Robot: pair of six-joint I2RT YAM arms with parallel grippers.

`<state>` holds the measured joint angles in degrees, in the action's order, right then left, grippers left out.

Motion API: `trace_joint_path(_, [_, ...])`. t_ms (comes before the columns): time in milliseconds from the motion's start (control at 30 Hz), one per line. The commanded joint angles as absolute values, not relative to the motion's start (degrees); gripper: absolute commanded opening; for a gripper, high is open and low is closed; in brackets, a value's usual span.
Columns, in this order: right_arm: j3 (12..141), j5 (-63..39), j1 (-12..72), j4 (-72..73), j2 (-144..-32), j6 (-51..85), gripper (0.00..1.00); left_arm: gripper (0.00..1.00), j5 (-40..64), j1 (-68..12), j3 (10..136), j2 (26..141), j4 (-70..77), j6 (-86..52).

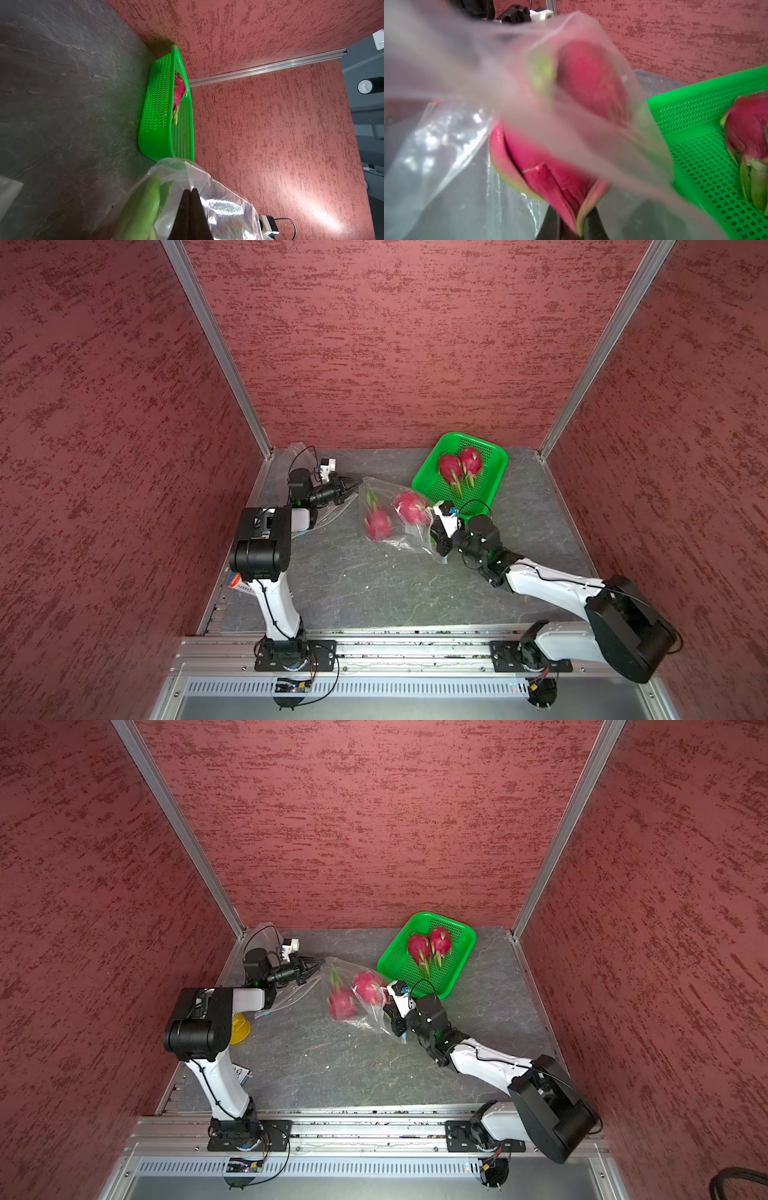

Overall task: Open the zip-top bag and take out the dragon fruit
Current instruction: Pick up the dragon fruit from the zipper food storage bag.

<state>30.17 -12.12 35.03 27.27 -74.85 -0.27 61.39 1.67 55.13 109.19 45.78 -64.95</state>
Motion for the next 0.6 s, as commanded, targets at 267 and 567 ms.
trace_joint_path(267, [26.0,-9.9,34.2,24.0,-66.8,1.8,0.00,0.00,59.3,3.0,56.0,106.0,36.8,-58.4])
trace_joint_path(567, [23.3,-10.0,31.8,20.1,-60.1,2.3,0.00,0.00,58.3,3.1,56.6,106.1,32.5,-55.8])
